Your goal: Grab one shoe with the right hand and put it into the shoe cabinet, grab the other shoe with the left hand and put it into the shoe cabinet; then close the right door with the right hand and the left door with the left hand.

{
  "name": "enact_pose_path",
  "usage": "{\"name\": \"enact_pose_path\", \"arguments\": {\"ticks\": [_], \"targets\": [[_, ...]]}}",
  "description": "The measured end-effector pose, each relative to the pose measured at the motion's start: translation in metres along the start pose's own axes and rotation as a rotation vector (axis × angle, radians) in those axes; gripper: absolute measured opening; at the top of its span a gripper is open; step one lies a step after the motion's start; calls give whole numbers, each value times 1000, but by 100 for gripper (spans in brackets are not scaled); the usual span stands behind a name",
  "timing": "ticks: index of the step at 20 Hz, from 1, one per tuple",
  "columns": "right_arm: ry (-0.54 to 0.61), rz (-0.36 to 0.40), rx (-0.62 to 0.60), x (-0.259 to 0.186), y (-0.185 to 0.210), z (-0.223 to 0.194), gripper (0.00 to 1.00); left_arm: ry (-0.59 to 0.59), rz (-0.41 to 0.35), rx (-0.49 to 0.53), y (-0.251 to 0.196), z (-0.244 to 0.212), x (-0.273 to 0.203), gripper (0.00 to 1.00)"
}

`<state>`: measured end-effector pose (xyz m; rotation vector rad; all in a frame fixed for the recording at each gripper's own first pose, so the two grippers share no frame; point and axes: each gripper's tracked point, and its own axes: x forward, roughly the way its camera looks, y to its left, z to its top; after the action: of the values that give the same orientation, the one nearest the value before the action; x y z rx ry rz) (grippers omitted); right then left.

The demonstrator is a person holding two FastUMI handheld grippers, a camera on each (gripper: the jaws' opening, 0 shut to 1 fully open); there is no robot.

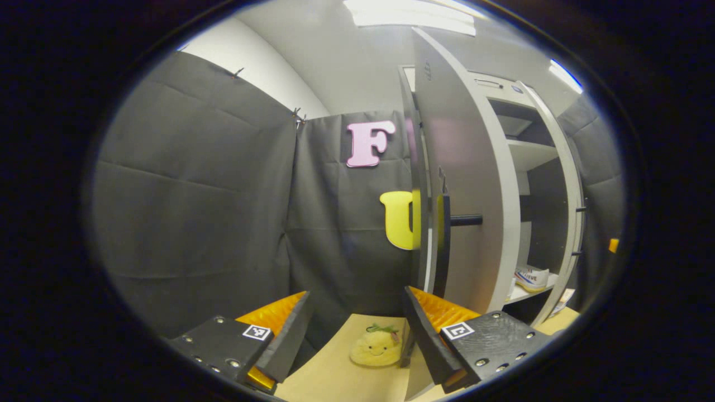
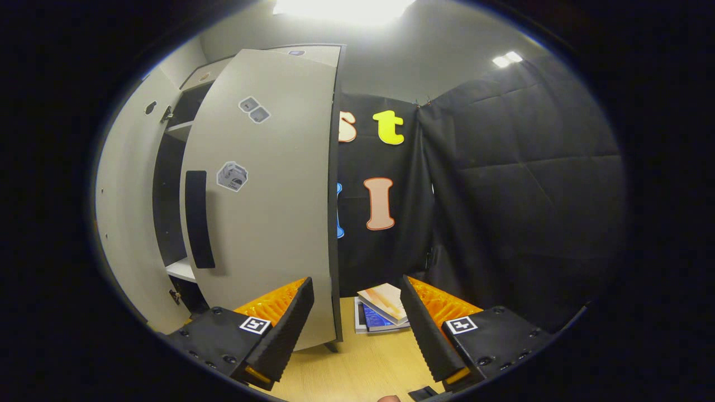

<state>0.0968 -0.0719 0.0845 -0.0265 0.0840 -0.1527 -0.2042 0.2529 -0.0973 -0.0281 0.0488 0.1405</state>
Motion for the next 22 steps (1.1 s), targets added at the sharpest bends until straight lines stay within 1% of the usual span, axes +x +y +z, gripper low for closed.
{"name": "enact_pose_path", "arguments": {"ticks": [5,11,15,19,21,22], "targets": [[14,42,9,10,2,-5,98,-13,-46,9,-37,5,-6,94],[31,60,12,15,-9,-11,98,-22,-95,-9,-80,6,-10,94],[37,52,7,14,-22,-14,97,-22,-143,-27,-114,7,5,94],[47,38,7,10,-42,-19,98,-28,-206,-31,-165,8,13,94],[51,24,10,8,-53,-22,96,-32,-237,-31,-191,8,21,94],[55,20,14,6,-58,-25,98,-32,-248,-28,-201,6,24,94]]}}
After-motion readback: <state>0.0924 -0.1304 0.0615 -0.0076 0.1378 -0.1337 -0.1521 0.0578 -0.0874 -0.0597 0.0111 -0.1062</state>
